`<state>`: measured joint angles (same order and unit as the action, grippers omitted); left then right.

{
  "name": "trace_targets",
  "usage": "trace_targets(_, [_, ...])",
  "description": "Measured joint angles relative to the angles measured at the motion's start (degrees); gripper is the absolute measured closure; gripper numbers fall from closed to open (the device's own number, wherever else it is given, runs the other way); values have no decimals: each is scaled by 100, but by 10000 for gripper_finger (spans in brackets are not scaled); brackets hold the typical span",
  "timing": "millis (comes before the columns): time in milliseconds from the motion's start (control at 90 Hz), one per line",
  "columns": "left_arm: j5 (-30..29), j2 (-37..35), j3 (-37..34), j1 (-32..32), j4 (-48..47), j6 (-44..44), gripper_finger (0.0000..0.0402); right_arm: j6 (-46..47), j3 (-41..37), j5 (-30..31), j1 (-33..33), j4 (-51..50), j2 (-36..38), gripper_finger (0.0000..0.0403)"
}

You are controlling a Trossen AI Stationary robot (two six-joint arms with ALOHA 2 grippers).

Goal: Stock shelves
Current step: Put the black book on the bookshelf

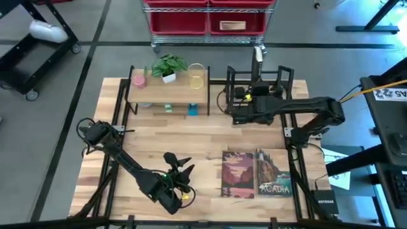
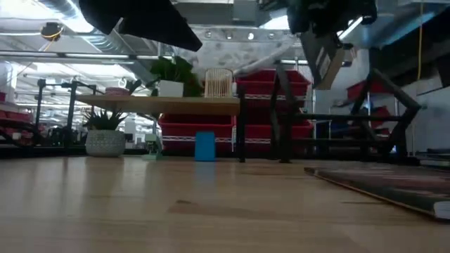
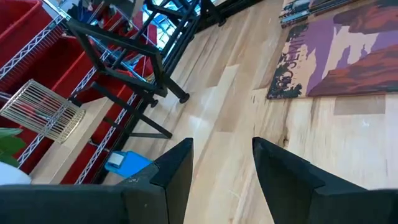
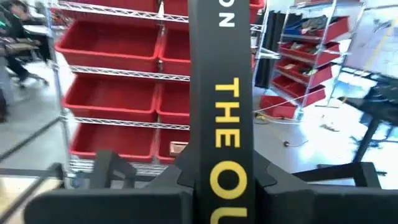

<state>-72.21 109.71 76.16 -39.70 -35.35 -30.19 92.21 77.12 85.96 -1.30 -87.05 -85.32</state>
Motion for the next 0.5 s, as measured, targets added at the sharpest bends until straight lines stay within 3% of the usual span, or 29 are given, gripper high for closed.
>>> trace_targets(89, [3,0,0,12,1,18,249,-354,2,-125,-12,88,275,370])
trace_targets(167, [0,4,0,39,5,11,249,-1039,2,-594,17,647,422,370])
trace_targets(356, [-34,11,0,147,23,60,249,-5844,-4,-2233,-52,4313,405,370])
trace_targets(422, [68,13,0,174,17,58,249,-6891,2,-2196,-226,5421,432,370])
trace_targets(500, [157,13,0,195,-3,58,249,-7434,2,-1949,-490,5951,591,370])
